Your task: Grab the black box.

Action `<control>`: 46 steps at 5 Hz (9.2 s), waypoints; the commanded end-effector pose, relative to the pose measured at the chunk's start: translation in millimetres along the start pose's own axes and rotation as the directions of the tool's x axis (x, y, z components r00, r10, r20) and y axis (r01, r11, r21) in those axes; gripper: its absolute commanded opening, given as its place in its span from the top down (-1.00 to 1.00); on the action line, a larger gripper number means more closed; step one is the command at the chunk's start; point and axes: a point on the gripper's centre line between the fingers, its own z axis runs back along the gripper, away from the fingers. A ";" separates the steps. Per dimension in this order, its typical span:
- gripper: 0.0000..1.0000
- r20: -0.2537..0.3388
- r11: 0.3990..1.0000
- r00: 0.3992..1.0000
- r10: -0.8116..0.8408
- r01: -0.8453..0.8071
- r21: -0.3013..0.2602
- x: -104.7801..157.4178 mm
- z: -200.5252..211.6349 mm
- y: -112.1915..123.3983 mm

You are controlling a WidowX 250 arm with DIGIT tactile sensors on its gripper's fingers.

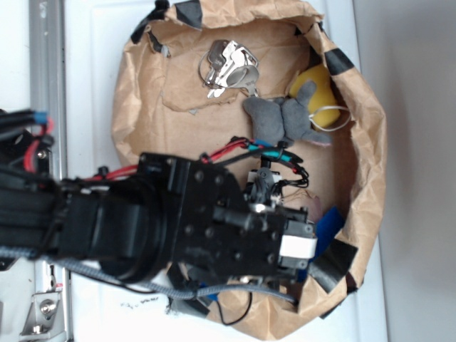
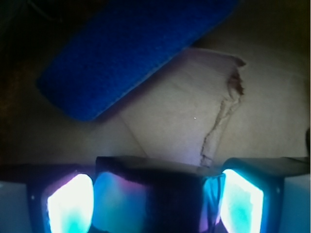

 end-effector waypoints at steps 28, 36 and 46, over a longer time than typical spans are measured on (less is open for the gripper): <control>-1.00 0.059 0.991 0.990 0.130 -0.132 0.032 -12.6 67.1 51.8; 1.00 -0.013 0.992 0.997 0.081 -0.079 0.102 -30.7 17.5 63.5; -1.00 0.078 0.998 0.995 -0.054 0.050 0.047 -34.6 63.5 72.5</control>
